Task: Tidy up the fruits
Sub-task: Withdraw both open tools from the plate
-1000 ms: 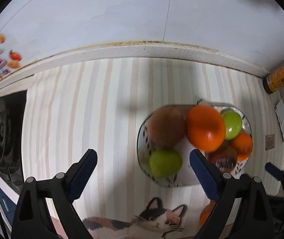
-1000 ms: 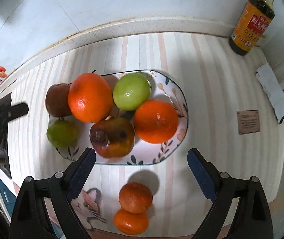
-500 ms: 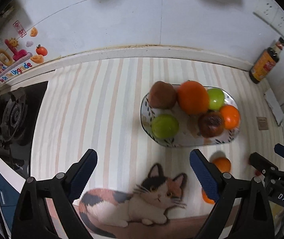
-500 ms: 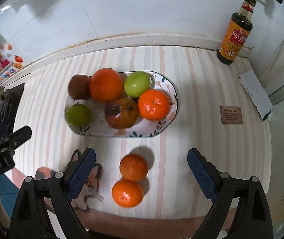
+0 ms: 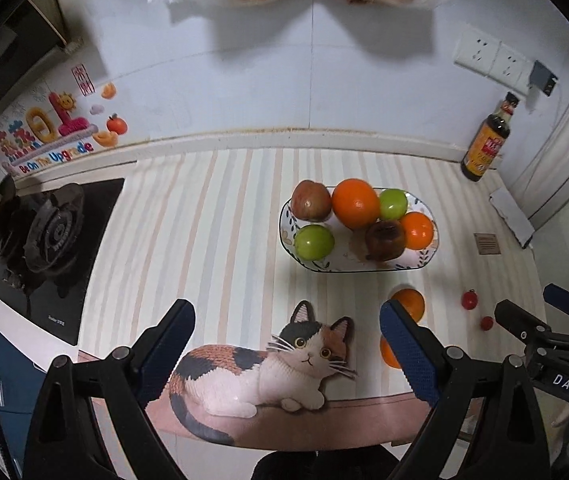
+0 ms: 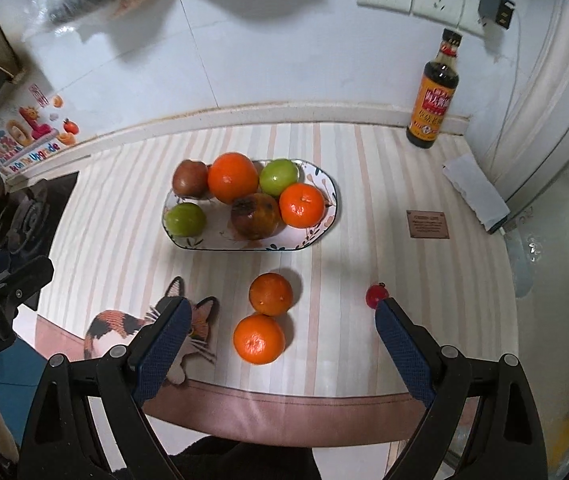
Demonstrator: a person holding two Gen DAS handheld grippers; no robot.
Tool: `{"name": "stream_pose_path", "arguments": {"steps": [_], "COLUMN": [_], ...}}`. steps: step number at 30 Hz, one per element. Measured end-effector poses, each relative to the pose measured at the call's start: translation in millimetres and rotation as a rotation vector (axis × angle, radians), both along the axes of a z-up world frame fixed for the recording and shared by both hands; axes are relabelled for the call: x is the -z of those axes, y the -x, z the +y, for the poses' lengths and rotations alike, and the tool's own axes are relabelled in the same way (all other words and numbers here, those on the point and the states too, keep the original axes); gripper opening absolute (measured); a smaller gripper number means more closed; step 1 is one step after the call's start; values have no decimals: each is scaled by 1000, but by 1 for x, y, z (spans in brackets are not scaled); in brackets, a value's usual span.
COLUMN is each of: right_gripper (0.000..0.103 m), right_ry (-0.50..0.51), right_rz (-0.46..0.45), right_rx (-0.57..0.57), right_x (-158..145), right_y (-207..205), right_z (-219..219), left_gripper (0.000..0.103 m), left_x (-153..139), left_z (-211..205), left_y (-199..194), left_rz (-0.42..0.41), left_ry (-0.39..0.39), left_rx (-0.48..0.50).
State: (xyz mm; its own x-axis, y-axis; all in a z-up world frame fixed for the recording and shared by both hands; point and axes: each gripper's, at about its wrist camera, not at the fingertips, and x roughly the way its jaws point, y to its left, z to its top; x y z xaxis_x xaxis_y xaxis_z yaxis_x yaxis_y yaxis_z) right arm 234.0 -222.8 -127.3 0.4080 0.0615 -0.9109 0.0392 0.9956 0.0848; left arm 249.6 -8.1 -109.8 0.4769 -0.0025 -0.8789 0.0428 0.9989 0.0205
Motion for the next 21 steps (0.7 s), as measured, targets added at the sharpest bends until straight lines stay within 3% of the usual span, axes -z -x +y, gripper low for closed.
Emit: {"name": "stream_pose_path", "arguments": {"steps": [12, 21], "right_gripper": [95, 95], "right_ry": [-35, -61], "right_rz": [-89, -90], "right_rx": [11, 24], "right_x": [-50, -52], "right_y": [39, 40], "right_z": [-4, -11], "left_gripper": [95, 95], "left_x": [-27, -28], "left_z": [-9, -20], "left_y": [32, 27], "left_rz": [-51, -57], "left_ry": [-4, 5], "left_rx": [40, 42]}}
